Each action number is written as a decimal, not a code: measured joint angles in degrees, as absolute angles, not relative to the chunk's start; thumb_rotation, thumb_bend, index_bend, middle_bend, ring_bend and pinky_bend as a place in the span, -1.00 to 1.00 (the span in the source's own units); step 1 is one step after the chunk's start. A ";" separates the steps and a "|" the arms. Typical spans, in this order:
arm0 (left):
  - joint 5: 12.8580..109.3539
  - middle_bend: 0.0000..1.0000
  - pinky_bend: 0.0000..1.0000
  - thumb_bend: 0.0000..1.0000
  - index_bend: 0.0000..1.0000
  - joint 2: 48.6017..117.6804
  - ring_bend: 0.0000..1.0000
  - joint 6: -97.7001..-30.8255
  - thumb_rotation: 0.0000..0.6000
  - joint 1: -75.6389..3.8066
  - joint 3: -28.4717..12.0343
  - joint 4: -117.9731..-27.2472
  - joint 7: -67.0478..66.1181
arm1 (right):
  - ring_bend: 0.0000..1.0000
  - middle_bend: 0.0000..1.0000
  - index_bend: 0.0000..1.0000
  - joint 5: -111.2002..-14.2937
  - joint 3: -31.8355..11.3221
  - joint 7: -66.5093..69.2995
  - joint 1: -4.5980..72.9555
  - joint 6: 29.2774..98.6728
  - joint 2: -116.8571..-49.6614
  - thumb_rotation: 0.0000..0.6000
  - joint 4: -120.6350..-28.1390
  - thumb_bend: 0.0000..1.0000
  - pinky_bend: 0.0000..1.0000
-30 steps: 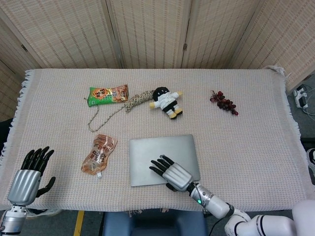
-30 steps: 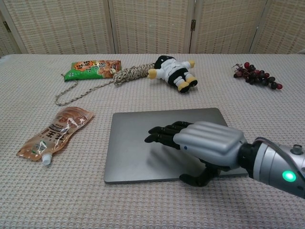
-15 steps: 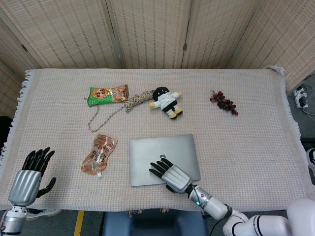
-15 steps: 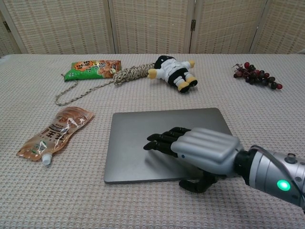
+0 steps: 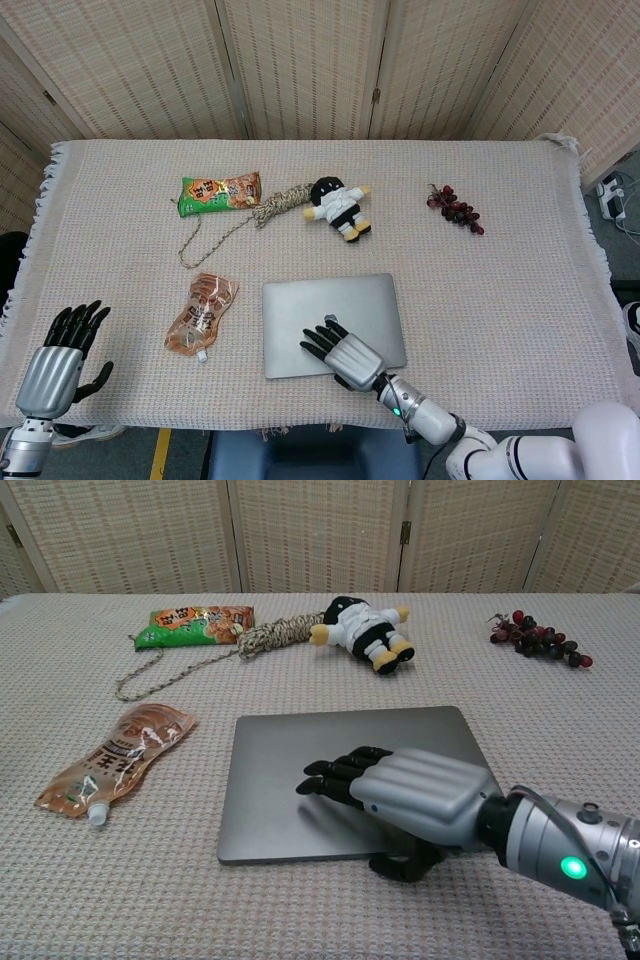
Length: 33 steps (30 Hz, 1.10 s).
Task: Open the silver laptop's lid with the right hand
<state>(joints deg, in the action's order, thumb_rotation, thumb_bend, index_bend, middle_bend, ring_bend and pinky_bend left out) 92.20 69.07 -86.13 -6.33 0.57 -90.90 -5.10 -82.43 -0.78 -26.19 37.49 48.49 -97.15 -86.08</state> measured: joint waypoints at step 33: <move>91.38 -0.87 -1.00 -0.18 -0.96 69.73 -0.97 -85.27 1.00 -6.16 0.85 -88.45 -2.69 | -1.00 -1.00 -1.00 -78.29 -1.28 -30.96 40.21 48.33 -98.77 1.00 -85.98 -0.06 -1.00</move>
<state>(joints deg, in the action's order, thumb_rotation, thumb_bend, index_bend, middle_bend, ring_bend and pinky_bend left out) 91.38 69.73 -85.27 -6.16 0.85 -88.45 -2.69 -78.29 -1.28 -30.96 40.21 48.33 -98.77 -85.98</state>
